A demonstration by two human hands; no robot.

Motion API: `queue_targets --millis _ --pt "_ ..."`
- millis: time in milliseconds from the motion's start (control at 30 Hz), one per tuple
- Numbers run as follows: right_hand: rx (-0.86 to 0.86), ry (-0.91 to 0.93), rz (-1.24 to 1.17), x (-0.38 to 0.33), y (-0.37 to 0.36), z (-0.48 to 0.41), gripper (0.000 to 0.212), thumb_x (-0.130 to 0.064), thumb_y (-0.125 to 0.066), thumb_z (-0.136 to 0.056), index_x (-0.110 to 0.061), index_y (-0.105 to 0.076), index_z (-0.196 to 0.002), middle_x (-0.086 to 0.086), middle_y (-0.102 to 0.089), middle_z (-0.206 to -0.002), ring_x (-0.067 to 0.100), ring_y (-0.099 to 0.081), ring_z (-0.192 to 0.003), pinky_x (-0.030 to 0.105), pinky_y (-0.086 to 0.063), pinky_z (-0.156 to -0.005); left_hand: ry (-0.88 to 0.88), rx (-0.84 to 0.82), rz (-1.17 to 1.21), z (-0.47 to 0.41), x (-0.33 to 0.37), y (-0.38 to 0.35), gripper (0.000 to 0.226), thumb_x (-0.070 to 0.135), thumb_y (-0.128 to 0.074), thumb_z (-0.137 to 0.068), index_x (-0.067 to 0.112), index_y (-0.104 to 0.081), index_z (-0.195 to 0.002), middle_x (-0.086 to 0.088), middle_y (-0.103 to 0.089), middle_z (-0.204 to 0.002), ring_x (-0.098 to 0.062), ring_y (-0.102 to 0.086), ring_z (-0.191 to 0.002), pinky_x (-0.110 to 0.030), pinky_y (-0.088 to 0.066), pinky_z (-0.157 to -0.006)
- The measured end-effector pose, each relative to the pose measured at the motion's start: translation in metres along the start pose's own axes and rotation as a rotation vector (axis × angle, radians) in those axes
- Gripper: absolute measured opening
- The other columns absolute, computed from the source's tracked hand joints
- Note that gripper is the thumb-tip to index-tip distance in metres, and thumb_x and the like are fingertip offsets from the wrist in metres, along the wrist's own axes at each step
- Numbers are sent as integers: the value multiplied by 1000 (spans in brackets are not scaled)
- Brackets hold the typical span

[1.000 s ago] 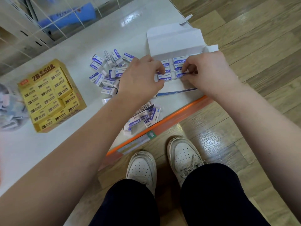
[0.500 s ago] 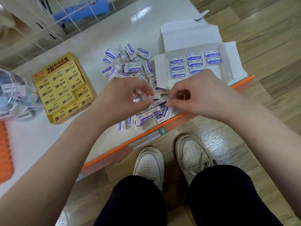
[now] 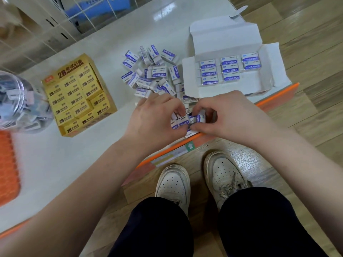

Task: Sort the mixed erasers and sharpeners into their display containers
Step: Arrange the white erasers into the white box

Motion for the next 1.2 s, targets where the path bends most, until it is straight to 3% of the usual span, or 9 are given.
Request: queue_targets --millis 167,333,500,600,700,867,1000,1100,1200 --pt "21 22 52 -3 0 2 25 -40 -62 -76 -31 -60 -100 -5 -58 -75 13 -50 -72 34 -47 -68 27 37 89 1 1 2 25 42 -58 -70 23 -63 -86 17 -54 -76 -13 -52 -75 -30 -43 -71" --pt "30 -19 -104 0 6 9 38 -31 -69 -75 -29 -39 -100 -2 -65 -79 15 -59 -68 36 -50 -66 25 77 192 0 6 9 22 38 -61 -71 22 -61 -86 14 -60 -75 -11 -58 -73 -35 -52 -68" --pt "50 -55 -206 7 22 12 32 -25 -70 -73 -29 -51 -98 -15 -61 -80 3 -56 -73 16 -44 -66 -13 200 292 -4 10 23 20 27 -65 -74 15 -65 -91 9 -64 -82 -5 -58 -75 -30 -53 -70" --pt "169 -99 -232 23 50 13 26 -22 -67 -71 -30 -58 -94 -14 -61 -80 4 -55 -75 11 -43 -65 -44 261 292 -15 12 34 22 12 -67 -75 9 -67 -96 2 -65 -88 -5 -58 -81 -20 -51 -73" --pt "313 -134 -190 42 80 12 24 -14 -68 -76 -27 -63 -96 -19 -58 -77 -3 -54 -73 5 -39 -68 -38 279 298 -32 17 41 23 12 -65 -77 11 -67 -100 6 -64 -92 -5 -58 -86 -17 -50 -79" --pt "398 -200 31 65 103 10 25 -14 -64 -82 -20 -66 -106 -4 -64 -94 5 -52 -83 12 -34 -78 -62 240 298 -50 33 34 27 10 -63 -78 11 -67 -104 8 -64 -97 -1 -54 -93 -7 -40 -84" --pt "327 -180 157 71 91 4 26 -12 -64 -81 -17 -68 -106 0 -66 -95 21 -58 -93 20 -29 -74 -71 131 229 -63 41 19 24 12 -63 -82 16 -68 -106 9 -63 -100 -7 -53 -96 -10 -29 -81" --pt "302 -169 216 78 82 -2 28 -9 -63 -81 -15 -68 -107 8 -67 -105 30 -52 -99 25 -28 -79 -73 3 170 -72 45 5 25 16 -64 -87 19 -67 -111 9 -65 -106 -1 -49 -96 -6 -25 -81" --pt "284 -171 296 86 76 -7 30 -8 -59 -82 -19 -69 -108 9 -65 -107 33 -47 -101 34 -39 -88 -47 -81 146 -75 43 -2 26 18 -65 -88 20 -67 -113 8 -67 -109 1 -51 -93 -7 -29 -82"
Point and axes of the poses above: each hand's wrist, its own z-axis away from the middle knuckle, its own y-axis out of the back of the hand, x = y × z, the point moved 7 cm from there along -z, towards the middle knuckle
